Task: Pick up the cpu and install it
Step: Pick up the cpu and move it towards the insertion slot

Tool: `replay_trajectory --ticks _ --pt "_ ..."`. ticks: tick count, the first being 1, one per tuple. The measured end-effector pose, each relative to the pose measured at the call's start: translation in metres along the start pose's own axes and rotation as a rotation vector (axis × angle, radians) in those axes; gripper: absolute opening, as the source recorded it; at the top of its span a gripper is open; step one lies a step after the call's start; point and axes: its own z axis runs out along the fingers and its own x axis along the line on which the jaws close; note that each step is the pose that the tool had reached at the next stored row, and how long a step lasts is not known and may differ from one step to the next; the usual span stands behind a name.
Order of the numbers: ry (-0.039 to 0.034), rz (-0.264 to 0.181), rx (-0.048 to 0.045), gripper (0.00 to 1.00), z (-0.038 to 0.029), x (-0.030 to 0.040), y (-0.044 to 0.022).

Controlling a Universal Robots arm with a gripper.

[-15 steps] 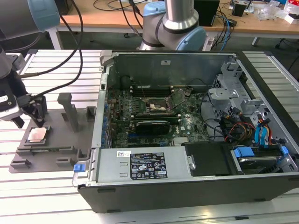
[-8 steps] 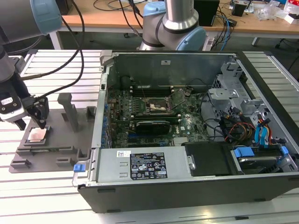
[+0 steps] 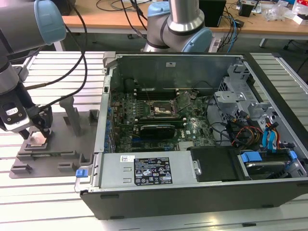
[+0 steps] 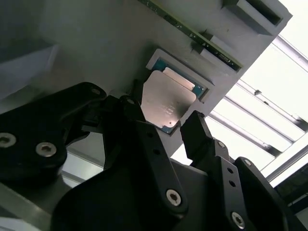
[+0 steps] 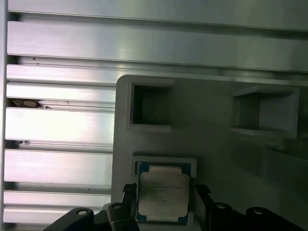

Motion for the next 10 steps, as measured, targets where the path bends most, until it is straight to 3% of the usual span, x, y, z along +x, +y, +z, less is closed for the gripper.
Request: replay_trajectory --ticks 10 --pt "-0.0001 -0.006 -0.0001 0.59 0.0115 0.0004 -0.0002"
